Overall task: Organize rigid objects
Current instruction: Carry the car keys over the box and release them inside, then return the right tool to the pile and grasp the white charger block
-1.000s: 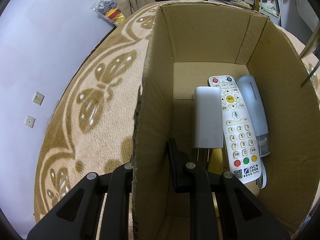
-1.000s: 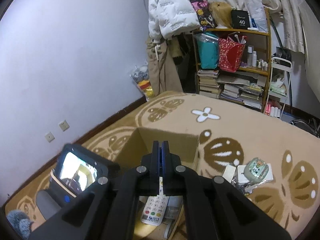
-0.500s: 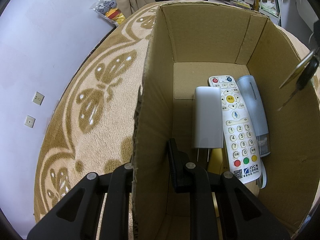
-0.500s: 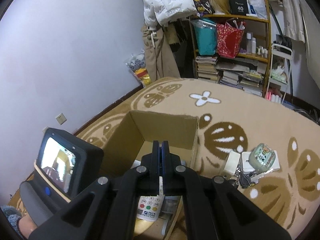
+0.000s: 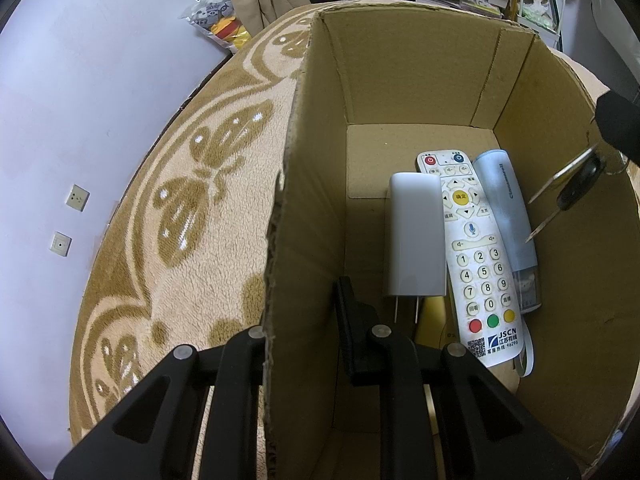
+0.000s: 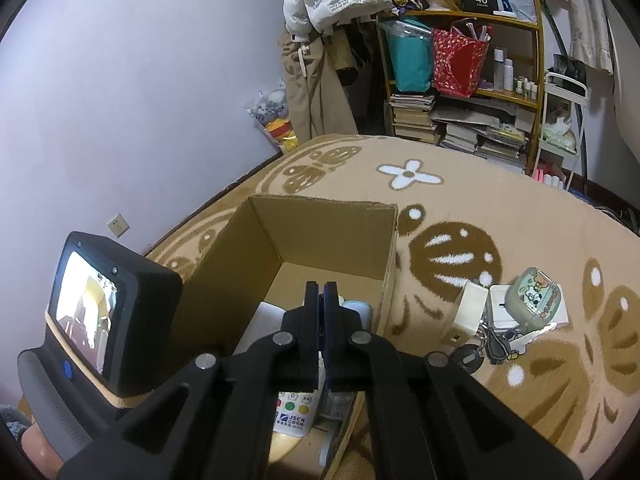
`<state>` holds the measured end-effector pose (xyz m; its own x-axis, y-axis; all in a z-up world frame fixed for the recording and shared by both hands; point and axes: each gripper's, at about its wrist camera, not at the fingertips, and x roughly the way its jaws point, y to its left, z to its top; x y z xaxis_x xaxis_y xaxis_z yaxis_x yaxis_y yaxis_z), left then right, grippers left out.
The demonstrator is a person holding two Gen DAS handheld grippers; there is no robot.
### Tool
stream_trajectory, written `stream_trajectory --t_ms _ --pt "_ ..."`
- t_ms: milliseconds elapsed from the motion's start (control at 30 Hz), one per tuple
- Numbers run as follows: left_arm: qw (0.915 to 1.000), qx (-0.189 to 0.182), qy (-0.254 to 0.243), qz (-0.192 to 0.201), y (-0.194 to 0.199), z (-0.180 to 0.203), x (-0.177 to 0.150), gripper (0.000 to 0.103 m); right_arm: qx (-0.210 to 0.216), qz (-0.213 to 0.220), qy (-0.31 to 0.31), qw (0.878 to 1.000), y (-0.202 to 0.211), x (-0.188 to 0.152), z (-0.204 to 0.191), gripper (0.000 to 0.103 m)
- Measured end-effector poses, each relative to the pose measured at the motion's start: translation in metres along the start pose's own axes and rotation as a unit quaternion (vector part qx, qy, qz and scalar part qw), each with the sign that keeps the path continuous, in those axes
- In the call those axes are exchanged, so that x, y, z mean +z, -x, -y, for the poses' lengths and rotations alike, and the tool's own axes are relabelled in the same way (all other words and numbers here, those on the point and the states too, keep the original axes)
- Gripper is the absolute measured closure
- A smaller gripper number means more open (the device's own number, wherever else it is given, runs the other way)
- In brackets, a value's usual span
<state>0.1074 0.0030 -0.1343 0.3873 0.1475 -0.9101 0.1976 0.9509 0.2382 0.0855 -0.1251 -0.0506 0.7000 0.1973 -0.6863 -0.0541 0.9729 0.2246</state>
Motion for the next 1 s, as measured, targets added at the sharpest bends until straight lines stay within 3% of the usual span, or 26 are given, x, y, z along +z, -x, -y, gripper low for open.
stream_trajectory --t_ms 500,900,933,1000 --pt "1.0 0.0 0.001 0.0 0.0 0.0 0.0 0.085 -0.014 -0.009 0.006 1.0 -0.002 -0.002 -0.001 0.099" --pt "1.0 -0.001 0.001 -0.001 0.0 0.001 0.0 0.085 -0.012 0.023 -0.009 1.0 0.015 0.01 0.018 0.097" --pt "1.0 -0.001 0.001 -0.001 0.0 0.001 0.0 0.085 -0.013 0.025 -0.013 1.0 0.016 0.011 0.021 0.095" --pt "1.0 -0.001 0.001 -0.001 0.0 0.001 0.0 0.085 -0.02 0.029 -0.025 0.999 0.017 0.014 0.027 0.081"
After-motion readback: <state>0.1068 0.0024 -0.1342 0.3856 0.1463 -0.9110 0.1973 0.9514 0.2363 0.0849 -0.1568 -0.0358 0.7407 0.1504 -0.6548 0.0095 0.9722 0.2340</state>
